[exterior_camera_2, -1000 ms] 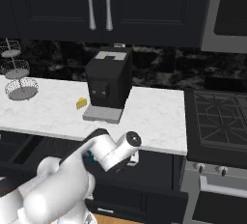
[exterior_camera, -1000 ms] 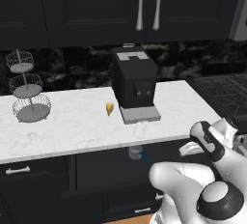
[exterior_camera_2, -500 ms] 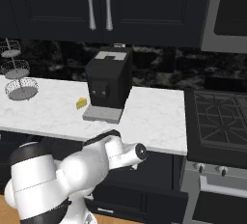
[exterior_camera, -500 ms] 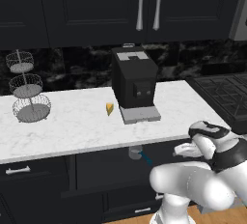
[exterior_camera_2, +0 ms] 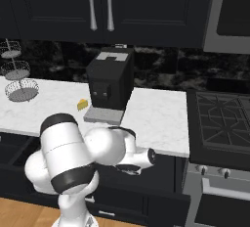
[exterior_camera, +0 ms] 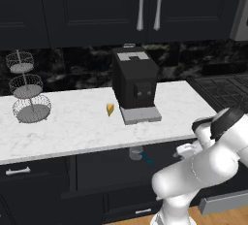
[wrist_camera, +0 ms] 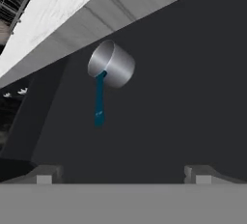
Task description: Pick the measuring cup from the drawer and place it on the counter.
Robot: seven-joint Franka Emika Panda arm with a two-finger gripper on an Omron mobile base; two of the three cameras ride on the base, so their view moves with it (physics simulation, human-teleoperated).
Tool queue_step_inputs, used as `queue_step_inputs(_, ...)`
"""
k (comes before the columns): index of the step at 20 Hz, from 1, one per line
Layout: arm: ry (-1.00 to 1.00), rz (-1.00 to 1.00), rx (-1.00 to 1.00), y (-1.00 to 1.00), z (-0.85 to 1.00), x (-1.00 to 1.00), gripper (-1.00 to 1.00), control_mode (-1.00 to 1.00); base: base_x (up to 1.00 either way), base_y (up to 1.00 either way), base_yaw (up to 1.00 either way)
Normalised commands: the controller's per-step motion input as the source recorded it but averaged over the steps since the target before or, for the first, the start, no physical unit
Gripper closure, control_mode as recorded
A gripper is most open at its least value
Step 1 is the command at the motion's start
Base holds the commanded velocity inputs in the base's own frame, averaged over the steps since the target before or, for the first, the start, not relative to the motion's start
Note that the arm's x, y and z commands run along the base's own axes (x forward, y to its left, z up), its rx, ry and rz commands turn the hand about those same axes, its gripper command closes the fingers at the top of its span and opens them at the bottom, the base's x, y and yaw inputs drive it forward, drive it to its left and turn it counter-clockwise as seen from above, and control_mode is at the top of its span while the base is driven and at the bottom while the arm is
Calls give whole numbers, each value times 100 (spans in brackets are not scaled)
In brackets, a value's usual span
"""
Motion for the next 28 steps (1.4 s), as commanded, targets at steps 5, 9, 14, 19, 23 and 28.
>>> queue_step_inputs(5,14,0,2,37,-2,13,-100,-100,0,0,0)
queue_step_inputs(9,0,0,0,50,-16,0,-100,-100,0,0,0)
queue_step_inputs(14,-7,-3,0,31,-16,6,-100,-100,0,0,0)
queue_step_inputs(19,-2,-9,0,28,-1,25,-100,-100,0,0,0)
queue_step_inputs(23,0,-5,0,19,-7,30,-100,-100,0,0,0)
queue_step_inputs(28,0,-2,0,17,-24,4,-100,-100,0,0,0)
